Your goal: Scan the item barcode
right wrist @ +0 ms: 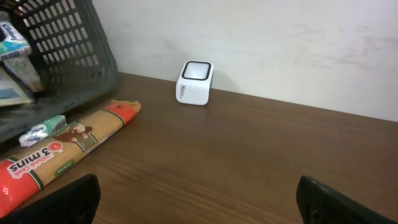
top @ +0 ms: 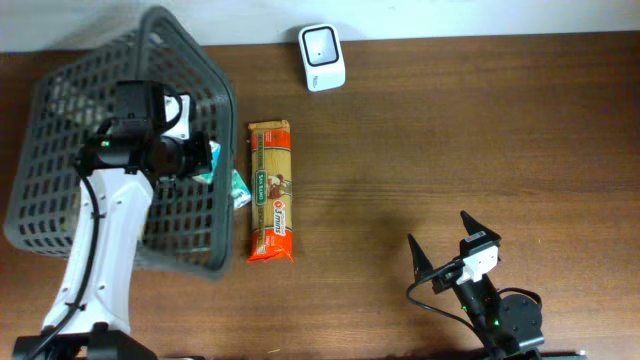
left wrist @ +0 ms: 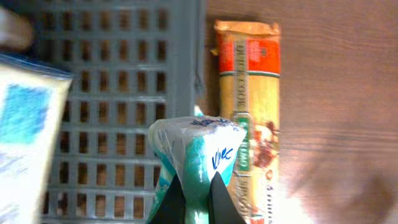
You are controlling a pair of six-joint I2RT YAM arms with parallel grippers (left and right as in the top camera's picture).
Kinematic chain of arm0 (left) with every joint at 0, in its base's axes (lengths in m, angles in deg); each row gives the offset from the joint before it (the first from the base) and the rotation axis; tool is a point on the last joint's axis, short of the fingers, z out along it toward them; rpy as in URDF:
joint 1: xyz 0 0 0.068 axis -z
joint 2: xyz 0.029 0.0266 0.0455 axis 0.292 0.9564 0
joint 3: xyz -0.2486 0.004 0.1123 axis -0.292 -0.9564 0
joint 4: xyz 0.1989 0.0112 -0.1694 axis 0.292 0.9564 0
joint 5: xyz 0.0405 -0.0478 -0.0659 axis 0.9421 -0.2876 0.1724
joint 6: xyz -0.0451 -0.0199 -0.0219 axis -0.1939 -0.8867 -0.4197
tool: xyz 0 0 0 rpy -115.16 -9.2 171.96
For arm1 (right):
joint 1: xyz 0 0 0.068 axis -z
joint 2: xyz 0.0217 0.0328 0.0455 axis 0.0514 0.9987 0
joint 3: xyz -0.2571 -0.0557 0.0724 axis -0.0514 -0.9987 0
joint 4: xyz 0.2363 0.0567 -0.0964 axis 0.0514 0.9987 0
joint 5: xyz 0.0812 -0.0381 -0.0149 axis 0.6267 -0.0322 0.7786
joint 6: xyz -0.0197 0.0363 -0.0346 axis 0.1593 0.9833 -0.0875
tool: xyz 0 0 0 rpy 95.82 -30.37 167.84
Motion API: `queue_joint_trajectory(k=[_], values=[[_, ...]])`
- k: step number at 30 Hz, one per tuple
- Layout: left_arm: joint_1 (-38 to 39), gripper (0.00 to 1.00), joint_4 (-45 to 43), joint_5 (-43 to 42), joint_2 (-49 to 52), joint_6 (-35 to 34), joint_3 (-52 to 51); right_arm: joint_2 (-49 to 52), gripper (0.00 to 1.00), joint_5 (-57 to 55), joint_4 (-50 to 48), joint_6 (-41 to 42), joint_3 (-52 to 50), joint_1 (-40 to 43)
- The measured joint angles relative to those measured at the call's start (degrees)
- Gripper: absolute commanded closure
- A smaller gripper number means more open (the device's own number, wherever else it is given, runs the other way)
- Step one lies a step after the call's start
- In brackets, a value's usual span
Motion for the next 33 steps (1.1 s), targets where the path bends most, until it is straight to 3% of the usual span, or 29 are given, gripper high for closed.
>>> queue_joint_trajectory(k=[10, 17, 29, 33], values=[[-9.51, 1.0, -6.45, 1.25, -3.48, -0.55, -0.04, 0.0, 0.01, -0.02, 0.0, 0.0, 0.0, 0.0], [-29.68, 1.0, -15.39, 2.1, -5.38, -0.59, 0.35, 0.0, 0.01, -0.02, 0.0, 0.0, 0.0, 0.0], [-32.37, 1.0, -21.49, 3.78, -6.12, 0.09, 1.29, 0.0, 0.01, 0.0, 0.0, 0.0, 0.0, 0.0], [-32.2, 1.0, -21.57, 3.1, -6.27, 1.6, 6.6, 0.0, 0.01, -0.02, 0.0, -0.02, 0.0, 0.0]])
